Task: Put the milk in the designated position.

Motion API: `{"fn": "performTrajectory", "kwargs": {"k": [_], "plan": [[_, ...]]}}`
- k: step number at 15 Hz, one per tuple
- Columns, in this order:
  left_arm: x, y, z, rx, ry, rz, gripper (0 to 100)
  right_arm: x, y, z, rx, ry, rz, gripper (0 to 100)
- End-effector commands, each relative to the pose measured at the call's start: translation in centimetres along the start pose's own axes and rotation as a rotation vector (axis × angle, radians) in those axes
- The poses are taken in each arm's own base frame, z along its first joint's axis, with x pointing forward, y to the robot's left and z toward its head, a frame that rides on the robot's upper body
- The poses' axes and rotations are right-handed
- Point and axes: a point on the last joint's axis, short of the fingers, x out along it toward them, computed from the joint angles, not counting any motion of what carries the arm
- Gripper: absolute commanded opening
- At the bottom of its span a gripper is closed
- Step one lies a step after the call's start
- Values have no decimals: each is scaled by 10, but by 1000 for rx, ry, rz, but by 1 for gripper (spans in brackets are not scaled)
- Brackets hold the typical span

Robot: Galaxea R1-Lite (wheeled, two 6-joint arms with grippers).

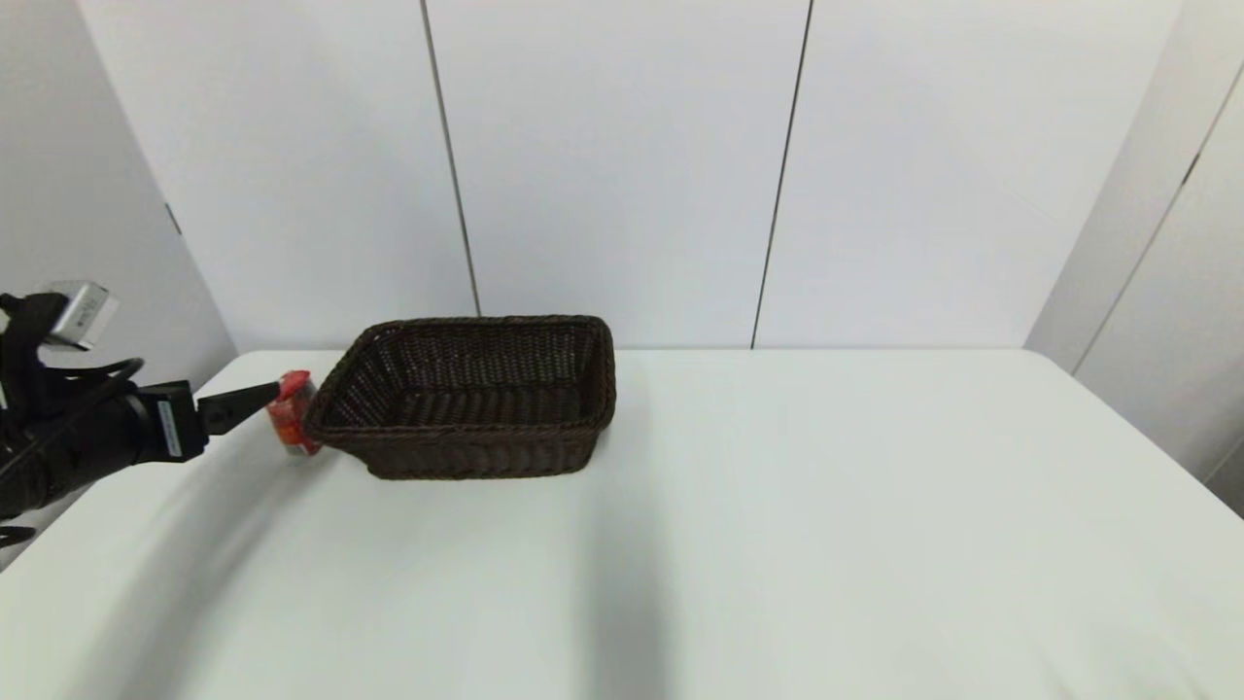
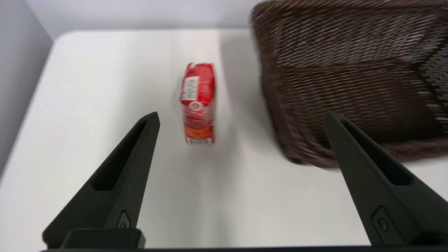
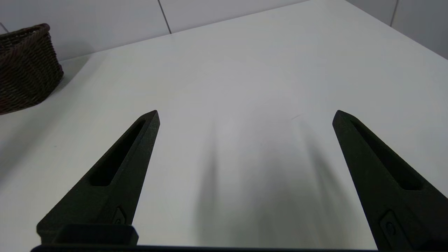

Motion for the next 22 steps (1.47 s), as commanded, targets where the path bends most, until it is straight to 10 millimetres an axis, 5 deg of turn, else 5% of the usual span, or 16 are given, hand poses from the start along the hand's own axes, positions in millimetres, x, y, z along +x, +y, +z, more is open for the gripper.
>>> {"fn": "performTrajectory", "kwargs": {"k": [1,5,8,11,16,20,22], "plan": [[-98,-38,24,64,-147,-2,100,0,0,0,1,0,-1,100],[-170,-68,2,78,-161,32,100,0,0,0,1,0,0,100],[-202,-79,-19,146,-164,204,100,0,0,0,1,0,-1,100],[-227,-87,-58,152,-149,198,100,0,0,0,1,0,0,100],[-201,-81,-113,196,-98,172,100,0,0,0,1,2,0,100],[-199,-79,-163,205,-74,80,100,0,0,0,1,2,0,100],[-201,-79,-172,209,-130,92,100,0,0,0,1,0,-1,100]]}}
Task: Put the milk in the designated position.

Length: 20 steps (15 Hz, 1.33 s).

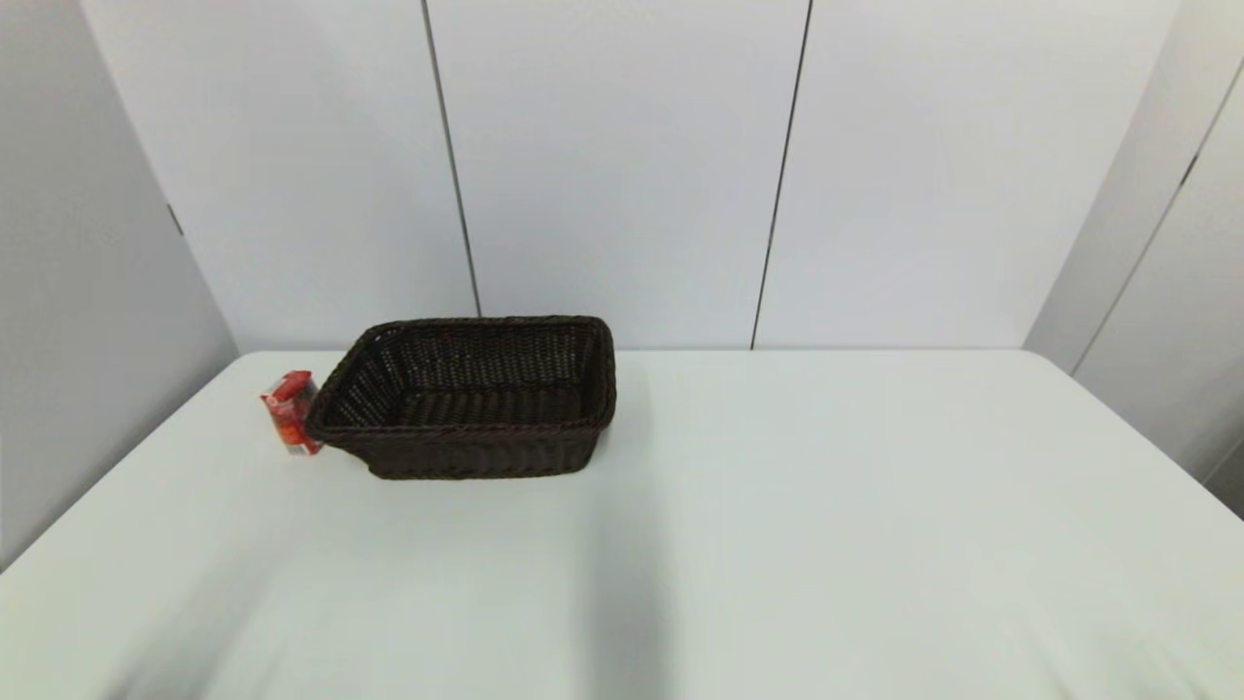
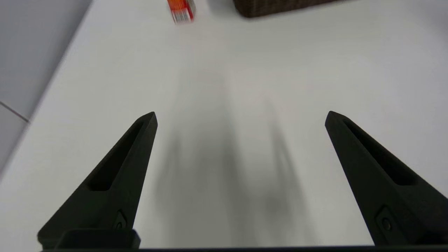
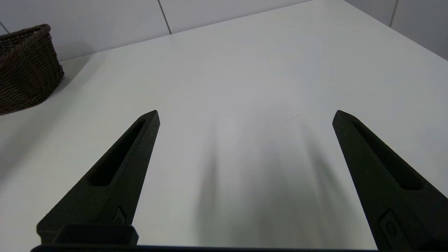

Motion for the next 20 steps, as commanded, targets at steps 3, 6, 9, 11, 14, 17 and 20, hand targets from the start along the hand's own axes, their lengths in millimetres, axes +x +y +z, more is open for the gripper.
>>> {"fn": "performTrajectory", "kwargs": {"k": [3,6,9,11,14,17,20], "plan": [[-3,-4,-25,-28,-136,66,100,0,0,0,1,0,0,100],[2,-4,-26,-127,-219,76,100,0,0,0,1,0,-2,100],[2,-3,-26,-187,-226,95,100,0,0,0,1,0,0,100],[2,-3,-26,-190,-226,94,100,0,0,0,1,0,-2,100],[2,-3,-26,-190,-226,96,100,0,0,0,1,0,0,100],[2,-3,-26,-190,-226,96,100,0,0,0,1,0,-2,100],[2,-3,-26,-190,-226,96,100,0,0,0,1,2,-2,100]]}}
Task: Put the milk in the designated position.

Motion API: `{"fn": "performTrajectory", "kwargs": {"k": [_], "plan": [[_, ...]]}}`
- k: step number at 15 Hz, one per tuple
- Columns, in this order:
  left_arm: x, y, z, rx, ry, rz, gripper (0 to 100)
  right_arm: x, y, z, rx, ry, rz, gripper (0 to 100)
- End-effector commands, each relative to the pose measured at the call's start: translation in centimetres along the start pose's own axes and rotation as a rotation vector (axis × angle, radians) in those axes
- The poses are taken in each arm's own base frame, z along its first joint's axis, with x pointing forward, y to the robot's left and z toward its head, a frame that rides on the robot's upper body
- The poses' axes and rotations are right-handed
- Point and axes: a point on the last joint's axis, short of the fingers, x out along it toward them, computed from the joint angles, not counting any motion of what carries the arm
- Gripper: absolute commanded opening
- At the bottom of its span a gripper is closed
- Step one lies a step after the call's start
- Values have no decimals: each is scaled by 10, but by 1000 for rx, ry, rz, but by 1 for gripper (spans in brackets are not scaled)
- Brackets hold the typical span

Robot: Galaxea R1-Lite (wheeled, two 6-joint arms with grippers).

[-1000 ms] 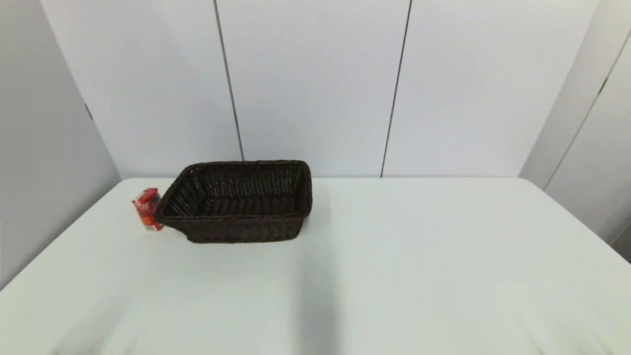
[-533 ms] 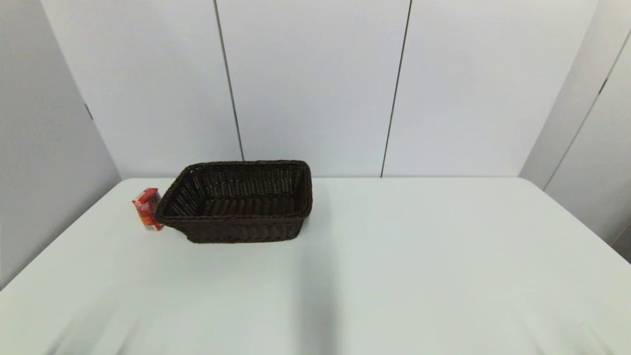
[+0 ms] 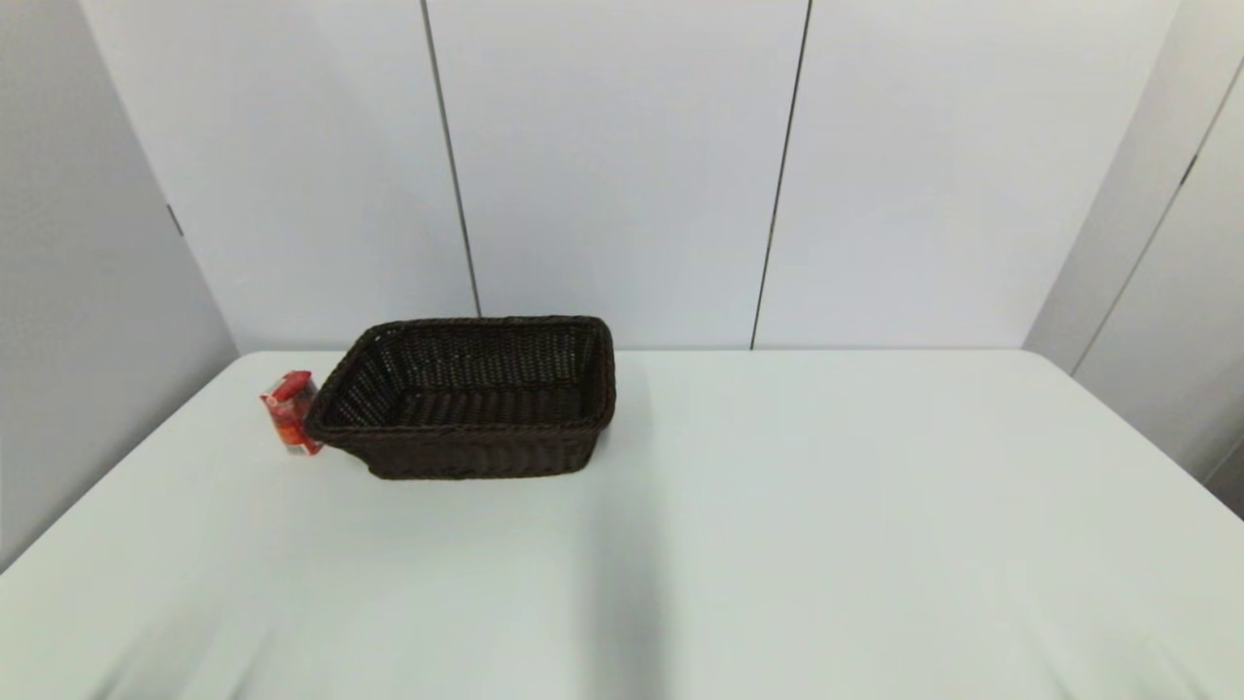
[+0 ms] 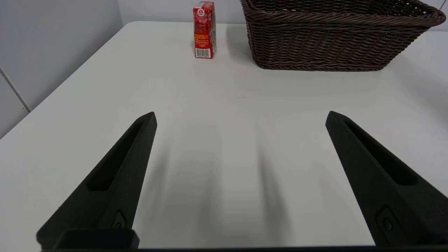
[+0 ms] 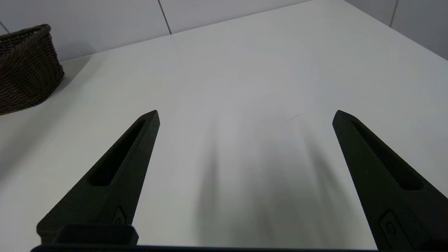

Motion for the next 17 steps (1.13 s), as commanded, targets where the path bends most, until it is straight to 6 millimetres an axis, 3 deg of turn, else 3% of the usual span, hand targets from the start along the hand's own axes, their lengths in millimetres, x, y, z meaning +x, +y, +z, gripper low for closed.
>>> {"fn": "performTrajectory", "kwargs": {"k": [1,17], "plan": [[0,0,0,0,1,0,100,0,0,0,1,0,0,100],[0,0,0,0,1,0,100,0,0,0,-2,0,0,100]]}}
